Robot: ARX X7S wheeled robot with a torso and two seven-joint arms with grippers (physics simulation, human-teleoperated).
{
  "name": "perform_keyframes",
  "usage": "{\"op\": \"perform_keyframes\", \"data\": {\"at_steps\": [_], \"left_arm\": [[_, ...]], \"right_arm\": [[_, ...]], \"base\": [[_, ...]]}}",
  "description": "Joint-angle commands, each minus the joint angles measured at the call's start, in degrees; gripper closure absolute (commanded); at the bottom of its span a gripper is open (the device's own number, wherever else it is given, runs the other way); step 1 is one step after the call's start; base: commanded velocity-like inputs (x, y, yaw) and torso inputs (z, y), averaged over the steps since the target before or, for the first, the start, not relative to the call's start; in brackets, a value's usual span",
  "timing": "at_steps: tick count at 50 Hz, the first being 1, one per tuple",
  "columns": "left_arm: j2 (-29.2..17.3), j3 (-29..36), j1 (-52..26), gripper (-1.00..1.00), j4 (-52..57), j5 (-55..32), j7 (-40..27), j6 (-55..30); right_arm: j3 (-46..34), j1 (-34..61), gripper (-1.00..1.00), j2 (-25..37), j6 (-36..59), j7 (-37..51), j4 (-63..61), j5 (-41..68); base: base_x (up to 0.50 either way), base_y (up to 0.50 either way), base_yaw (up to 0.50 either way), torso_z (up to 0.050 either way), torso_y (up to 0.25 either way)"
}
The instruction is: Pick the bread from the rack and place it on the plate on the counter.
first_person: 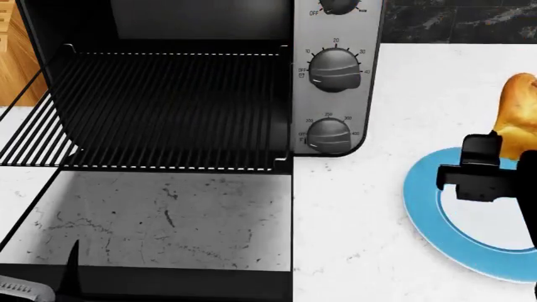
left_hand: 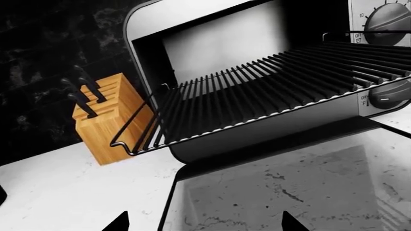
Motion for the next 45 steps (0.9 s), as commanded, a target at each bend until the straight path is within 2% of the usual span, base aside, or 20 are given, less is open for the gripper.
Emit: {"op": "perform_keyframes", "data": {"at_steps": [1, 29, 45], "left_arm": [[1.70, -0.12, -2.01, -1.00, -1.41, 0.65, 0.59, -0.11], [2.80, 2.44, -5.08, -1.00, -2.42, -0.07, -1.00, -2.53], [2.54, 2.76, -5.06, -1.00, -2.61, -0.20, -1.27, -2.09]], "right_arm": [[-2.05, 0.63, 1.00, -2.89, -2.98, -7.28, 9.96, -7.79], [-9.68, 5.95, 1.00, -8.86, -9.77, -18.00, 29.29, -17.45], [-10.33, 5.67, 1.00, -10.32, -11.71, -20.03, 33.51, -18.41]], "base": [[0.00, 0.00, 0.00, 0.000, 0.000], [0.00, 0.00, 0.00, 0.000, 0.000], [0.00, 0.00, 0.00, 0.000, 0.000]]}}
